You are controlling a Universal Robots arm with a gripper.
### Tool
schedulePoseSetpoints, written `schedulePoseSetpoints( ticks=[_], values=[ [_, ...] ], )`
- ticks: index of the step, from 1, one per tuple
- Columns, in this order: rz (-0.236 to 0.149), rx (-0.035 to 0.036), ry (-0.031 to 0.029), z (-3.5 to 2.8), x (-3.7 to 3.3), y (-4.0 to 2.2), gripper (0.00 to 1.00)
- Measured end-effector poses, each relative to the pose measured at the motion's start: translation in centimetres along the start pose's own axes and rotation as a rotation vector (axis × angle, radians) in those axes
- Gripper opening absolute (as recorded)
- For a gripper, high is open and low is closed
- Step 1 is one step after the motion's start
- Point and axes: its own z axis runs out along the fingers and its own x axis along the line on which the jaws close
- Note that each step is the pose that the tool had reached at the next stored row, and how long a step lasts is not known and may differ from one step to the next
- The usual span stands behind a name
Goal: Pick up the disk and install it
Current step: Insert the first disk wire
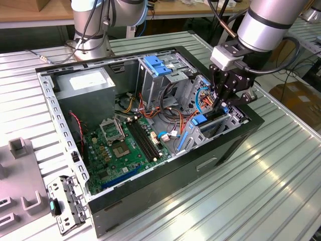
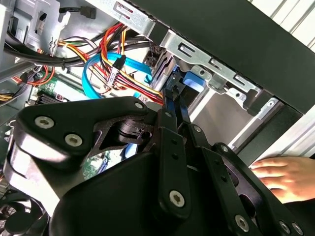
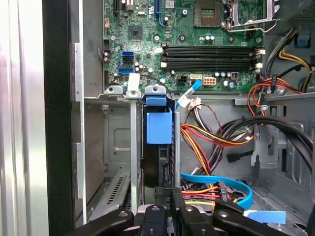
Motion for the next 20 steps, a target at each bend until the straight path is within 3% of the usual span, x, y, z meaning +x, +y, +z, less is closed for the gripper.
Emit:
schedulePoseSetpoints(
  ticks=[5,11,13,16,20],
  values=[
    [0.0,-0.0001,0.0,0.41,0.0,0.01,0.17],
    [0.0,0.0,-0.0009,0.48,0.02,0.02,0.18],
    [0.0,0.0,0.0,0.15,0.02,0.0,0.24],
    [0.0,0.0,0.0021,-0.43,0.02,-0.01,0.24],
    [0.0,0.0,0.0026,-0.5,0.01,-0.01,0.24]
  ],
)
